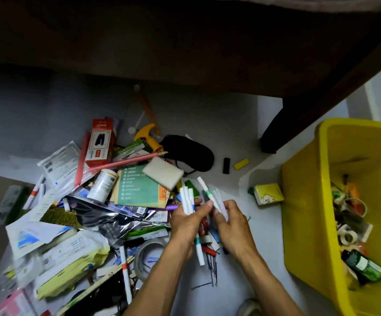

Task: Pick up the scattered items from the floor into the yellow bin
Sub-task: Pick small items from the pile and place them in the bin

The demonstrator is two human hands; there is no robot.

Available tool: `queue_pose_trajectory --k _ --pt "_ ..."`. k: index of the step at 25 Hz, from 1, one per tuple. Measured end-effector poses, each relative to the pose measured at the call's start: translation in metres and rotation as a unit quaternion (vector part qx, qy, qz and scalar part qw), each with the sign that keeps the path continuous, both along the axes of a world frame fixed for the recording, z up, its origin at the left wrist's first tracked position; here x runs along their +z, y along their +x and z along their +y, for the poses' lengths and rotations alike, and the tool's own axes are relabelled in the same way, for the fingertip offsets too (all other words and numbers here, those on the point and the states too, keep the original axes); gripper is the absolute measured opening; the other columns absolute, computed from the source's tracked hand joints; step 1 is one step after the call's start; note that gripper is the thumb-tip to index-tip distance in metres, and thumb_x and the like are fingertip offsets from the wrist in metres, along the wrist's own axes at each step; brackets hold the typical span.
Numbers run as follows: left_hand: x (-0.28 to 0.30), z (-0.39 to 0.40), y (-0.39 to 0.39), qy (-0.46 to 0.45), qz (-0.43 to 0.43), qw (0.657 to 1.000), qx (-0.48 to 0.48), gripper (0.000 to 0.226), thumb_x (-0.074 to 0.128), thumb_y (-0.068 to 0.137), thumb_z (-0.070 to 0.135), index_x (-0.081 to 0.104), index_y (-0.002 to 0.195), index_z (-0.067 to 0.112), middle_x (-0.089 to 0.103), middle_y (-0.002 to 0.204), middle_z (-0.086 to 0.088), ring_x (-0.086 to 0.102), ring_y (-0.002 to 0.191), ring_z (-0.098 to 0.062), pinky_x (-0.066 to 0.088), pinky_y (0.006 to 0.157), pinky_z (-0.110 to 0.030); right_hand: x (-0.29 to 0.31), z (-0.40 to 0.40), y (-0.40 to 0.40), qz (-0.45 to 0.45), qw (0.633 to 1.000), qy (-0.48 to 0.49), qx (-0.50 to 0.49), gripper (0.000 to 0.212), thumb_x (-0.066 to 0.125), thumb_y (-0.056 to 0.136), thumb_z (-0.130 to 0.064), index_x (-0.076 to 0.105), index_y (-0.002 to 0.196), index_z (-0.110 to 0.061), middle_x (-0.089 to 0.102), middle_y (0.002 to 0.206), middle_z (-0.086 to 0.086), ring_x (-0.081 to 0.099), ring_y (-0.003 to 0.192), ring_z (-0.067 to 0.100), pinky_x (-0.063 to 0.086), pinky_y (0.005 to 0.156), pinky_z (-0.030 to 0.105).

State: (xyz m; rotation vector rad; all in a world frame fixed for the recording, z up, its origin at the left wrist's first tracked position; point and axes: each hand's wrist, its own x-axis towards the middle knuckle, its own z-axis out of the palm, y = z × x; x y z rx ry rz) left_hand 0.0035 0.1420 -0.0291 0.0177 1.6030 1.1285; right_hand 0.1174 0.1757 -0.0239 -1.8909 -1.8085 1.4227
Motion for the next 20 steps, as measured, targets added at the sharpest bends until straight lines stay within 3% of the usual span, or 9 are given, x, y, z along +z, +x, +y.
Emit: queue_pose_trajectory --k 3,5,7,9,12,16,18,20 --pt "0.009 0.001 0.01 0.022 -0.026 0.998 -0.047 0.031 0.085 0.072 0.029 0.072 0.092 0.011 0.073 0.074 -0.007 0.064 0.056 -0.013 0.05 0.051 -0.024 0.018 -0.015 0.003 0.107 0.993 -0.036 -0.033 0.004 0.051 0.097 -0.039 0.05 0.101 -0.037 0.068 0.094 -0.007 0.068 0.079 0.006 0.055 0.059 0.025" --pt "0.013 -0.001 0.009 0.042 -0.036 0.996 -0.066 0.03 0.086 0.071 0.028 0.072 0.093 0.012 0.072 0.072 -0.008 0.062 0.054 -0.013 0.049 0.05 -0.024 0.024 -0.016 0.003 0.187 0.979 -0.074 -0.042 0.019 0.053 0.097 -0.026 0.057 0.109 -0.041 0.07 0.097 -0.01 0.069 0.081 0.003 0.055 0.06 0.021" --pt "0.014 -0.003 0.008 0.048 -0.04 0.996 -0.07 0.025 0.084 0.073 0.023 0.073 0.092 0.012 0.073 0.072 -0.009 0.066 0.055 -0.015 0.053 0.051 -0.026 0.026 -0.015 0.003 0.232 0.965 -0.111 -0.049 0.03 0.053 0.098 -0.017 0.061 0.114 -0.04 0.072 0.083 -0.011 0.067 0.066 0.002 0.049 0.052 0.017" --pt "0.01 -0.005 0.005 0.003 -0.015 0.999 -0.047 0.018 0.08 0.076 0.02 0.072 0.089 0.01 0.074 0.074 -0.012 0.071 0.063 -0.024 0.059 0.057 -0.036 0.024 -0.014 0.003 0.243 0.958 -0.144 -0.04 0.027 0.056 0.097 -0.016 0.064 0.113 -0.036 0.074 0.082 -0.007 0.07 0.069 0.006 0.055 0.058 0.025" --pt "0.0 -0.016 -0.002 -0.044 0.013 0.998 -0.053 0.016 0.076 0.079 0.024 0.073 0.088 0.011 0.075 0.08 -0.013 0.074 0.075 -0.027 0.06 0.063 -0.036 0.017 -0.019 0.005 0.211 0.966 -0.147 0.03 0.013 0.059 0.096 -0.022 0.068 0.105 -0.026 0.075 0.093 0.0 0.073 0.087 0.015 0.059 0.081 0.039" --pt "-0.003 -0.029 -0.002 -0.024 -0.033 0.996 -0.08 0.022 0.08 0.077 0.029 0.075 0.089 0.011 0.076 0.083 -0.013 0.074 0.079 -0.028 0.061 0.068 -0.039 0.01 -0.025 0.005 0.078 0.981 -0.068 0.163 0.02 0.051 0.096 -0.035 0.068 0.104 -0.03 0.073 0.087 -0.009 0.069 0.076 0.004 0.058 0.07 0.025" --pt "-0.005 -0.029 -0.003 -0.039 -0.015 0.999 -0.02 0.016 0.075 0.082 0.022 0.072 0.088 0.008 0.075 0.077 -0.012 0.073 0.07 -0.025 0.058 0.062 -0.033 0.005 -0.023 0.009 0.051 0.991 -0.039 0.114 0.018 0.055 0.092 -0.04 0.071 0.092 -0.033 0.072 0.082 -0.013 0.066 0.074 0.002 0.053 0.066 0.021" --pt "-0.006 -0.03 -0.009 -0.048 -0.019 0.998 0.045 0.01 0.069 0.087 0.016 0.068 0.092 0.007 0.072 0.066 -0.009 0.069 0.058 -0.02 0.054 0.054 -0.028 -0.006 -0.018 0.015 -0.029 0.999 0.015 0.014 0.015 0.058 0.09 -0.043 0.067 0.095 -0.032 0.071 0.09 -0.012 0.065 0.085 0.009 0.049 0.07 0.024"
